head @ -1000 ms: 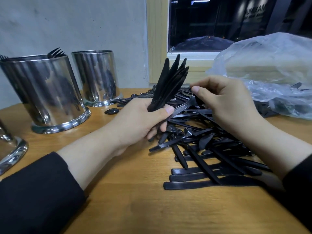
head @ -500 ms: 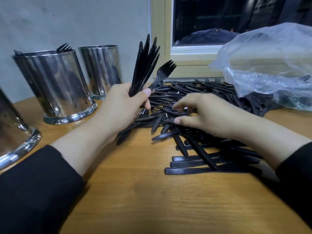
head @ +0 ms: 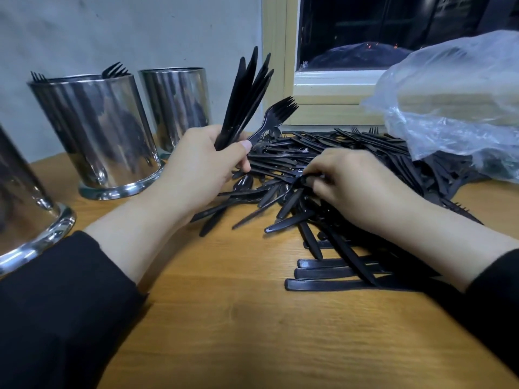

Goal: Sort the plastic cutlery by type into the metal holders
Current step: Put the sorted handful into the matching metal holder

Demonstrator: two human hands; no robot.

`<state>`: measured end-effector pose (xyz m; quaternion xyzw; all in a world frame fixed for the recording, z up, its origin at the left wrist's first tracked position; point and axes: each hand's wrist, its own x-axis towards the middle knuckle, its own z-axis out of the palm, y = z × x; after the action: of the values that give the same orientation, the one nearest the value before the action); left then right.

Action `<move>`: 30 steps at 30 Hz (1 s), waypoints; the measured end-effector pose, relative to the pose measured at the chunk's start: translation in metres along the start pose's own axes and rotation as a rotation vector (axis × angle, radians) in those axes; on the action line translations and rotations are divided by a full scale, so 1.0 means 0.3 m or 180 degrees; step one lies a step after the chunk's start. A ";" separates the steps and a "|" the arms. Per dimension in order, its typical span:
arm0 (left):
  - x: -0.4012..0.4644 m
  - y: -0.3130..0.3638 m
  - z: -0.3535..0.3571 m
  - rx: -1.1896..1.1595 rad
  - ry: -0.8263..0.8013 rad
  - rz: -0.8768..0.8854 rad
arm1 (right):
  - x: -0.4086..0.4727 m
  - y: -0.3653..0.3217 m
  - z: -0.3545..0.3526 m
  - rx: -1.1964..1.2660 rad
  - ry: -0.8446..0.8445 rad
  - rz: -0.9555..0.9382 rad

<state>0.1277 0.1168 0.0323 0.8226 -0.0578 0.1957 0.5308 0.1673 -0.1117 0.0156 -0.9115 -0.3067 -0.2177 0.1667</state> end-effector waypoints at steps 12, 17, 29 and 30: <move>-0.025 0.032 0.000 0.0286 -0.0469 -0.0134 | -0.004 0.028 -0.086 0.0954 0.0823 0.0369; -0.030 0.037 0.004 0.0183 -0.0596 -0.0153 | -0.005 0.022 -0.095 0.1145 0.0824 0.0616; -0.042 0.045 0.014 0.0218 -0.1158 -0.0115 | 0.003 0.010 -0.106 0.1886 0.0830 0.0693; -0.043 0.045 0.017 0.0193 -0.1180 -0.0108 | 0.003 0.013 -0.109 0.1788 0.0763 0.0686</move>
<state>0.1132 0.1049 0.0371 0.8610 -0.1348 0.0334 0.4893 0.1608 -0.1285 0.0431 -0.8249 -0.2347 -0.2114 0.4687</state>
